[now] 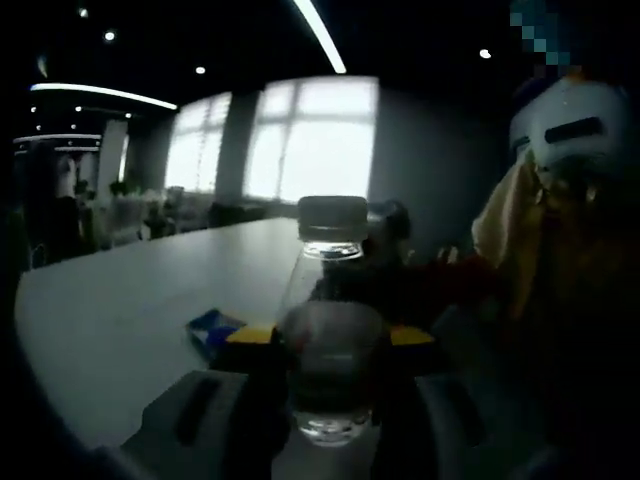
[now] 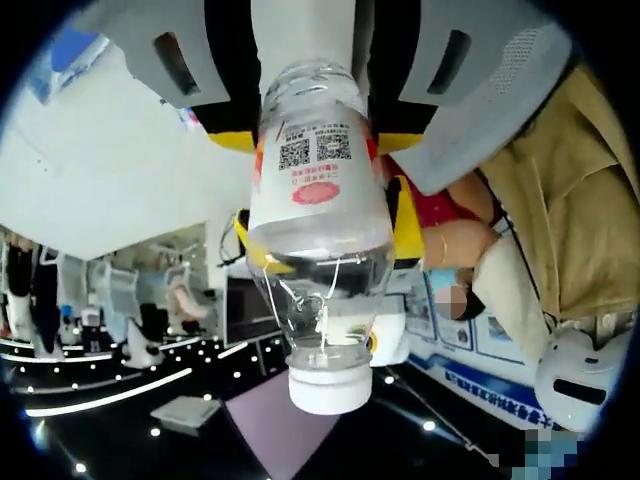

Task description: Arrange the tabletop items into an orderly group along one side of the table until the central work area is clear of visible clutter.

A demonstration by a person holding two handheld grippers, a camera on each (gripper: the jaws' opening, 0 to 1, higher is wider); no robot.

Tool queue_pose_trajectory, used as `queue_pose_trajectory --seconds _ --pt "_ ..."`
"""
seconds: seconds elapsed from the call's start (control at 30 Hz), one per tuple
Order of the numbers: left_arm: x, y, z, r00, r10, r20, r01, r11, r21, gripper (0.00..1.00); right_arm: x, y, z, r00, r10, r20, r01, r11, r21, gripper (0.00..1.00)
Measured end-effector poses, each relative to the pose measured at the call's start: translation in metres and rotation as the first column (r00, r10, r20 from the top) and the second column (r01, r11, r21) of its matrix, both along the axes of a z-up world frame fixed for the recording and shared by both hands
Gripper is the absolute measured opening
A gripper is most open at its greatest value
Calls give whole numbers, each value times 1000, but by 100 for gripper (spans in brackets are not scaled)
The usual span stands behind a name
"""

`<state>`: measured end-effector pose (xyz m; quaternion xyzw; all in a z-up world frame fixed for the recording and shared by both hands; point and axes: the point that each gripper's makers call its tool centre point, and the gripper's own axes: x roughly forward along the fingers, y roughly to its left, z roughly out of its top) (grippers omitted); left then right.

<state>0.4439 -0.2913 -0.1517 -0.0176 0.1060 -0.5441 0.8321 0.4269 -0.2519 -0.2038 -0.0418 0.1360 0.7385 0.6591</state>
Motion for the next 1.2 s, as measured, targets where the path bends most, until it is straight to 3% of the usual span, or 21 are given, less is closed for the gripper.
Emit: queue_pose_trajectory --seconds 0.27,0.37,0.53,0.57,0.63,0.73,0.77,0.83,0.87,0.9,1.03,1.07,1.1,1.13,1.2 --pt "-1 6 5 1000 18 -25 -18 1000 -24 38 -1 5 5 999 -43 -9 43 999 7 39" --pt "0 8 9 999 29 -43 -31 997 -64 39 2 7 6 996 -70 61 69 998 4 39" --pt "5 16 15 996 76 -48 -81 991 -111 40 8 9 5 991 -112 78 112 994 5 38" --pt "8 19 17 992 105 -74 -113 986 -125 41 10 10 5 987 -135 82 136 991 1 38" --pt "7 20 21 991 116 -67 -124 983 -133 46 18 11 6 980 -180 83 181 983 2 38" --pt "16 28 23 977 206 -59 -212 969 -128 50 28 10 9 964 -245 99 245 969 10 38" --pt "17 30 23 973 225 -57 -230 964 -130 53 34 10 10 952 -296 79 296 955 12 38" --pt "17 29 22 969 239 -64 -246 958 -145 57 42 8 12 934 -336 123 338 941 10 38" --pt "20 30 21 960 268 -75 -277 948 -155 59 47 7 11 916 -373 151 377 926 -3 38" --pt "21 30 21 956 283 -79 -292 943 -160 61 48 7 10 910 -379 168 385 923 -8 38" --pt "29 32 17 924 372 -93 -383 911 -155 69 51 8 13 906 -411 102 413 911 4 38" --pt "34 36 15 901 423 -96 -433 889 -145 69 51 8 13 904 -414 105 416 909 2 38" --pt "35 34 15 894 446 -48 -448 885 -127 70 50 9 13 906 -407 119 410 912 2 38" --pt "39 37 13 869 491 -56 -494 862 -115 70 50 9 13 901 -416 122 419 908 2 38" --pt "40 33 12 849 523 -68 -528 844 -100 72 50 10 11 897 -418 145 423 906 -7 38"
